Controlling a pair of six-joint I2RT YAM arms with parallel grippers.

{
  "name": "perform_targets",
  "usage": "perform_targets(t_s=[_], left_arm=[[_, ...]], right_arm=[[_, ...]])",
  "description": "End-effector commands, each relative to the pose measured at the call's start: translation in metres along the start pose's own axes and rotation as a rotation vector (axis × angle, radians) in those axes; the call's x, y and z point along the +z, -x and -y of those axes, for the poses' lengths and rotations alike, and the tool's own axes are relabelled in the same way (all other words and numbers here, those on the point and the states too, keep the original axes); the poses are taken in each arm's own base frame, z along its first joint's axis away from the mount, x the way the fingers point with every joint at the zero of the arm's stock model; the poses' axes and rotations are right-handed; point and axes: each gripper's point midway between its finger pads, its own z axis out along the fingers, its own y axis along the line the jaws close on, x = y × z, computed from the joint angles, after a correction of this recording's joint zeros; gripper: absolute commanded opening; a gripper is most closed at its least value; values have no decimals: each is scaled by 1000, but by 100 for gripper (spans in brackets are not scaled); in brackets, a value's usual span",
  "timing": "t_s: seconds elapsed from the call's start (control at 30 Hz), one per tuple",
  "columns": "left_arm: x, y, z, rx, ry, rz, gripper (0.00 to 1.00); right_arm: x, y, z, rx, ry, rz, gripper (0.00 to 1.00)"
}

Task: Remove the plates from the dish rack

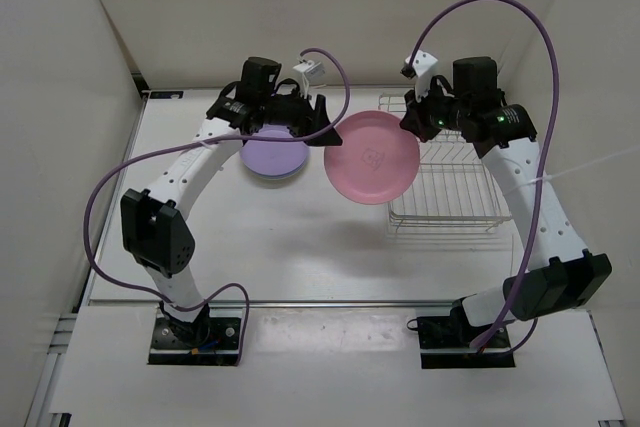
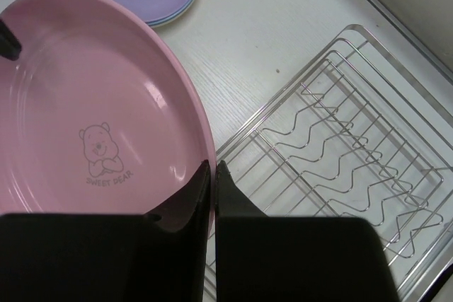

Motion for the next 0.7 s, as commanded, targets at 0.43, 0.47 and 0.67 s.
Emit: perform_targets(t_s=[0.43, 0.47, 0.67], left_arm=[[-4, 11, -7, 8, 79, 34, 25], [-3, 7, -10, -20, 94, 31, 19], [-1, 10, -23, -66, 187, 56, 11]], right_arm=[[-2, 26, -1, -4, 25, 75, 0], [-2, 26, -1, -4, 25, 75, 0], [-3, 30, -9, 4, 66, 89, 2]])
